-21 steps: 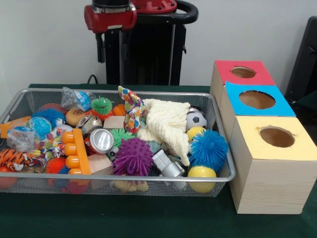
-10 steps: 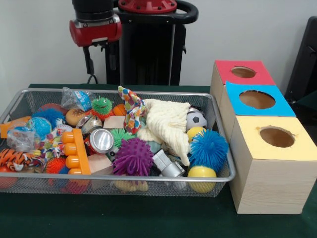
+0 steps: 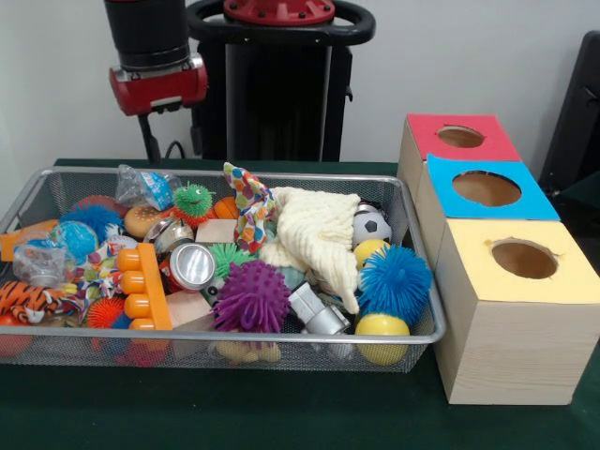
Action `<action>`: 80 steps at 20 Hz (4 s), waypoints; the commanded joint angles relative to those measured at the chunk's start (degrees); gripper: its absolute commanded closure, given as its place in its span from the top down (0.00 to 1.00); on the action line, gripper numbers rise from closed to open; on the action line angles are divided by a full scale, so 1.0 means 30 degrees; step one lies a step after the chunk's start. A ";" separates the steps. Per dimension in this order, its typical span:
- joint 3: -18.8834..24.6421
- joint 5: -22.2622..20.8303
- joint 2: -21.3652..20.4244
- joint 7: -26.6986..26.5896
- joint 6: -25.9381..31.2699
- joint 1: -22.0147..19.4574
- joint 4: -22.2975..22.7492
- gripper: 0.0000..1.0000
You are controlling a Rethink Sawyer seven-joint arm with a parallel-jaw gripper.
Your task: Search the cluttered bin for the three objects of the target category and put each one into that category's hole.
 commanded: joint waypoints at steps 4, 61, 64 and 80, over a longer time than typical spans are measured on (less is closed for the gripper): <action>0.0525 -0.2699 0.0287 -0.5016 0.0775 -0.0469 -0.2105 1.00; -0.1934 -0.3956 0.3537 -0.5119 0.5946 0.1402 -0.4931 1.00; -0.1934 -0.3974 0.3401 -0.5302 0.6314 0.1494 -0.4989 1.00; -0.1925 -0.4421 0.3257 -0.5819 0.7317 0.1685 -0.5279 1.00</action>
